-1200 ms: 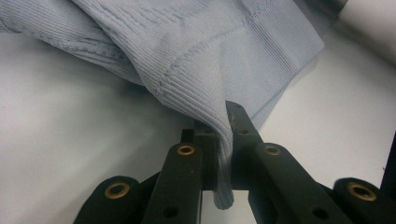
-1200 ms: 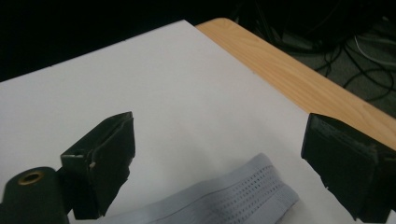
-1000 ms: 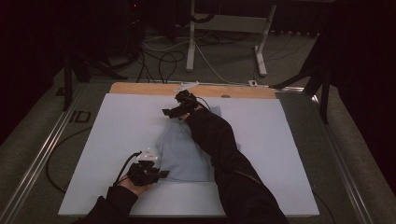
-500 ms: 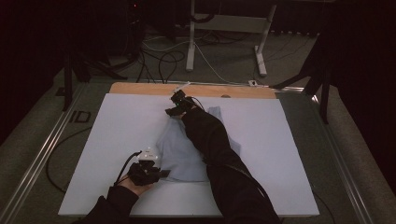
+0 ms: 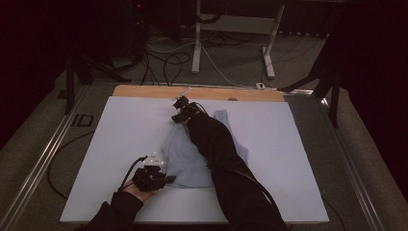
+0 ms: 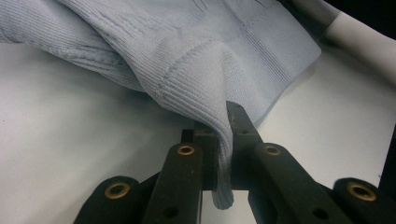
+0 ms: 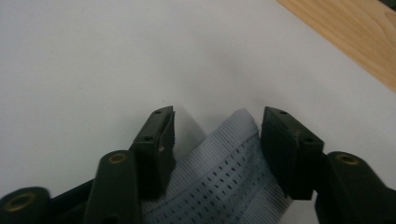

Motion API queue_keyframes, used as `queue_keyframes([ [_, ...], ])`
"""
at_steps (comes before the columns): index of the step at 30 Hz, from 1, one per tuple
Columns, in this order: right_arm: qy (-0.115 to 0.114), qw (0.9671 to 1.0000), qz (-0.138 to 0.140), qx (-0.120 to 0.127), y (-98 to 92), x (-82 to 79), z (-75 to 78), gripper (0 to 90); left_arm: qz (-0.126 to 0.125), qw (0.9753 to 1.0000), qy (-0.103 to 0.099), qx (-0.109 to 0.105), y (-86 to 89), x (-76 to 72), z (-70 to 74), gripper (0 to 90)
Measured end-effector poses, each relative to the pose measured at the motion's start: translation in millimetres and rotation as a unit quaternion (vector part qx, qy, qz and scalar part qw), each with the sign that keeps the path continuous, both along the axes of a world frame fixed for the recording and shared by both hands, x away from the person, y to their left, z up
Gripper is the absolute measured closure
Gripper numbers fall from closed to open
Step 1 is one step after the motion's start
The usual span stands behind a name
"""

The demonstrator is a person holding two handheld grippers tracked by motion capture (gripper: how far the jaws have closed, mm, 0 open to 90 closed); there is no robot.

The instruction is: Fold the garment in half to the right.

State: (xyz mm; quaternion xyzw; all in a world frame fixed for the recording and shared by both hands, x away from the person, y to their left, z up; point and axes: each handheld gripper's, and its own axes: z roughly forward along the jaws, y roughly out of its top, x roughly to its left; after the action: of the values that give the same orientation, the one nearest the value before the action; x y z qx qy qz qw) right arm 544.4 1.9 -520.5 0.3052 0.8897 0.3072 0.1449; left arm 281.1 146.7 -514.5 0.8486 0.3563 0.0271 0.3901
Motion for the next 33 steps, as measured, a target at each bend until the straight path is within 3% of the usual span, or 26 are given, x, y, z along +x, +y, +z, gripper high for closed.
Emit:
queue_keyframes([
  [4, -0.004, 1.0000, 0.002, -0.006, 0.9, -1.6, -0.8, 53.8, -0.001, 1.0000, -0.002, 0.003, -0.4, -0.1, -0.2, 85.9],
  [11, -0.011, 0.9998, 0.009, -0.016, 0.5, -4.8, 0.4, 74.5, -0.001, 1.0000, 0.003, 0.003, -0.3, 0.4, -1.6, 85.9],
  [17, -0.010, 0.9995, 0.018, -0.024, 1.0, -4.3, 3.8, 86.5, 0.001, 1.0000, 0.007, 0.004, -0.2, 1.1, -2.6, 85.9],
  [33, -0.033, 0.9992, 0.020, -0.002, -4.7, -5.6, 30.0, 87.7, 0.001, 1.0000, 0.002, 0.001, -1.3, -1.4, 4.5, 85.9],
])
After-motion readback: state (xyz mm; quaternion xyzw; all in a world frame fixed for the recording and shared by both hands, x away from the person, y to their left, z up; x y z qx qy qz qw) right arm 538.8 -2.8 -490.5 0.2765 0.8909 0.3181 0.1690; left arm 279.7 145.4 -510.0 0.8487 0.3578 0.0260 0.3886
